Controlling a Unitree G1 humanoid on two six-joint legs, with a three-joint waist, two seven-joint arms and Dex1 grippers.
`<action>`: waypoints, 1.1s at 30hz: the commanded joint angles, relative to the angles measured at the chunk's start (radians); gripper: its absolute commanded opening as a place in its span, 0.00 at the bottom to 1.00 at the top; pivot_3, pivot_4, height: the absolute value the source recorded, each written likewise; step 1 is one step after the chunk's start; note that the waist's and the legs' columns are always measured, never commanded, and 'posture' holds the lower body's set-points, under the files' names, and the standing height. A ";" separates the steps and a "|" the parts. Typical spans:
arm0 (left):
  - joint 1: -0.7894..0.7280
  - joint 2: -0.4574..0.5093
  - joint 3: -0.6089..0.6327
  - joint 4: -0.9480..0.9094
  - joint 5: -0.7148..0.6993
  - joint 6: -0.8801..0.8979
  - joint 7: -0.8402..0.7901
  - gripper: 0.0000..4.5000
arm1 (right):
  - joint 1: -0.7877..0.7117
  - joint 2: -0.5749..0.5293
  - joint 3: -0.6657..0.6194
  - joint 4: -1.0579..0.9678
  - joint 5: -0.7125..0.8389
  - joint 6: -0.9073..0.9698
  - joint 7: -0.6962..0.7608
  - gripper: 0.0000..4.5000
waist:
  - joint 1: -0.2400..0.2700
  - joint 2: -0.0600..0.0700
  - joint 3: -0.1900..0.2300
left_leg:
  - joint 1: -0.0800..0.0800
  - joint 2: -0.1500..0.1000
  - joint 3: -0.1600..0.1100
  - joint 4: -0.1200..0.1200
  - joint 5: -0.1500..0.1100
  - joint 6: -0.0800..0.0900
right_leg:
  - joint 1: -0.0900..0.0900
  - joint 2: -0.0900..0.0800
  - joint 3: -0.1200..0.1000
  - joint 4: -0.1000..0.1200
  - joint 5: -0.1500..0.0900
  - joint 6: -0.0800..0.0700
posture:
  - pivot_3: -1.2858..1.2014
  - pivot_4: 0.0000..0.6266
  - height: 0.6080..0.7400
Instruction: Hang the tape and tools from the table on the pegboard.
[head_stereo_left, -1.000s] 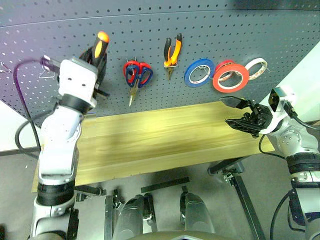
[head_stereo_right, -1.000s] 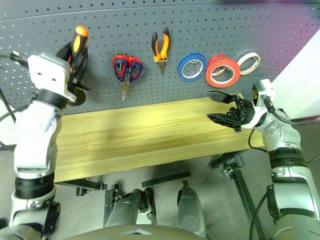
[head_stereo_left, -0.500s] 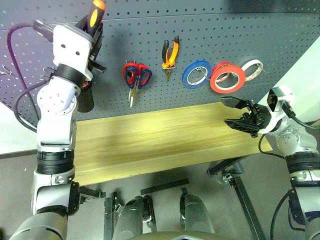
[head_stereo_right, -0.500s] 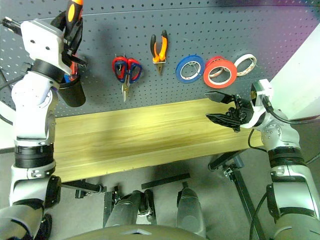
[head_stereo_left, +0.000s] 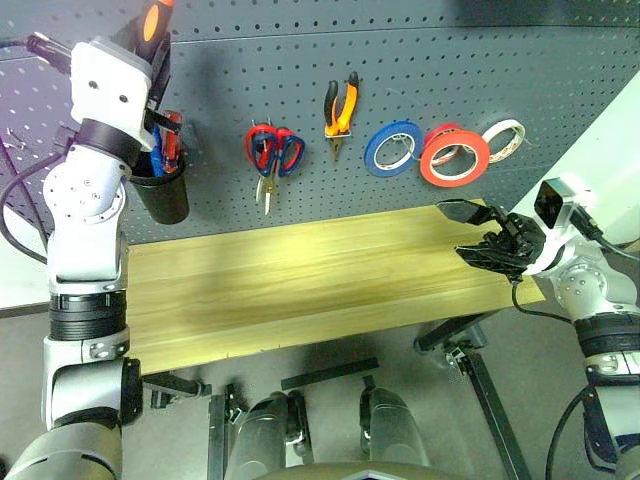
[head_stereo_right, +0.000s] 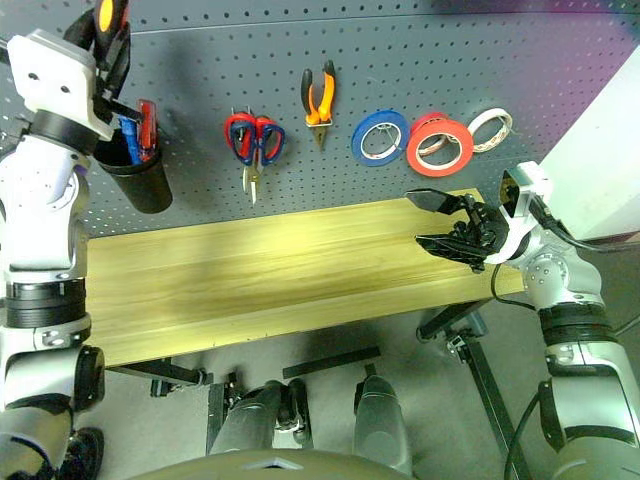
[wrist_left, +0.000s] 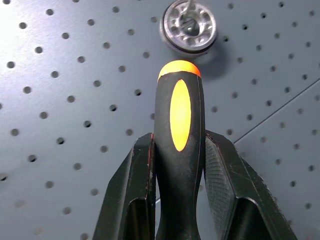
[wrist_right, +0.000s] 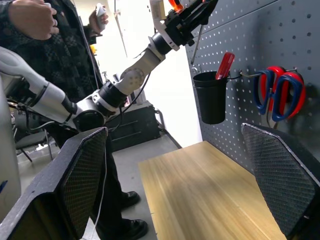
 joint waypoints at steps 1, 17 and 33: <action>-0.030 0.030 0.034 0.045 0.004 -0.067 0.010 0.21 | -0.005 -0.025 -0.021 -0.027 0.007 -0.009 0.006 1.00 | 0.000 0.000 0.000 | 0.000 0.000 0.000 0.000 0.000 0.000 | -0.001 0.000 0.000 0.000 0.000 0.000 | 0.43 0.20 1.00; -0.066 -0.028 -0.004 0.276 0.001 -0.245 0.014 0.21 | -0.009 -0.030 -0.024 -0.021 -0.015 -0.007 0.006 1.00 | 0.002 0.000 0.000 | 0.000 0.000 0.000 0.000 -0.001 0.001 | -0.003 -0.001 0.000 -0.001 0.000 0.000 | 0.43 0.24 1.00; 0.026 -0.083 -0.014 0.246 -0.001 -0.264 0.029 0.21 | -0.004 -0.032 -0.030 -0.015 -0.044 -0.014 0.006 1.00 | 0.000 0.000 0.000 | 0.000 0.000 0.000 0.001 -0.001 0.002 | -0.002 -0.002 0.000 -0.001 0.001 0.000 | 0.42 0.24 1.00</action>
